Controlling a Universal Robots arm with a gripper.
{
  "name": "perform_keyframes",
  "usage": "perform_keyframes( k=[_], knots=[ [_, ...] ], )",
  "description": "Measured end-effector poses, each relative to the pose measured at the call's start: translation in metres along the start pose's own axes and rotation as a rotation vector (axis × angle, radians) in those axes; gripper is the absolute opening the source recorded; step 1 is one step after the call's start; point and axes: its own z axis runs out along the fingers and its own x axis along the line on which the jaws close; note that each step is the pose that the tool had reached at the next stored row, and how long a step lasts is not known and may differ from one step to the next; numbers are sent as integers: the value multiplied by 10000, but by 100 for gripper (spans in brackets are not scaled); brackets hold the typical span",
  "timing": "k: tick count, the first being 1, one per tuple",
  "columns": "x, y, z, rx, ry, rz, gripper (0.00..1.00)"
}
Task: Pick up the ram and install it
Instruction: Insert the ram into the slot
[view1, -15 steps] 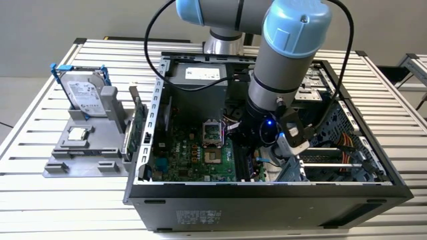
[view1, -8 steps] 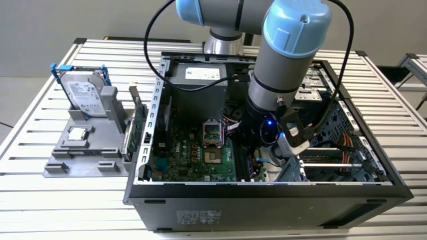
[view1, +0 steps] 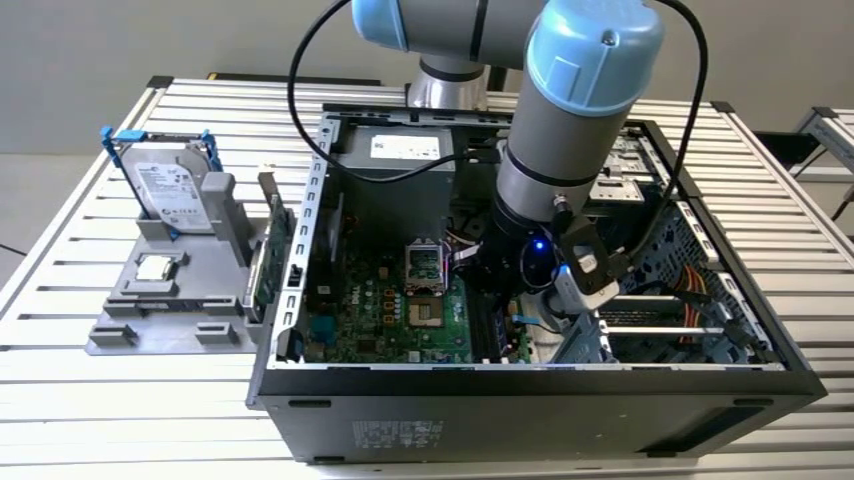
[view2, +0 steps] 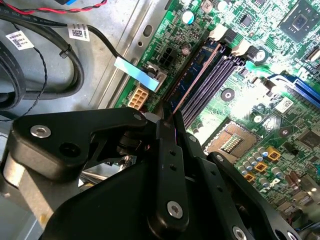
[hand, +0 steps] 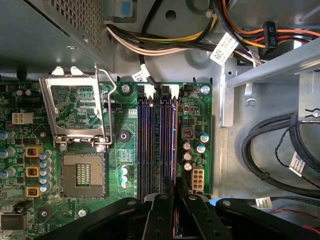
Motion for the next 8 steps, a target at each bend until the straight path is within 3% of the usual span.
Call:
perform_keyframes(
  k=[8],
  knots=[
    [0,2,-10,-19,-3,197,0]
  ],
)
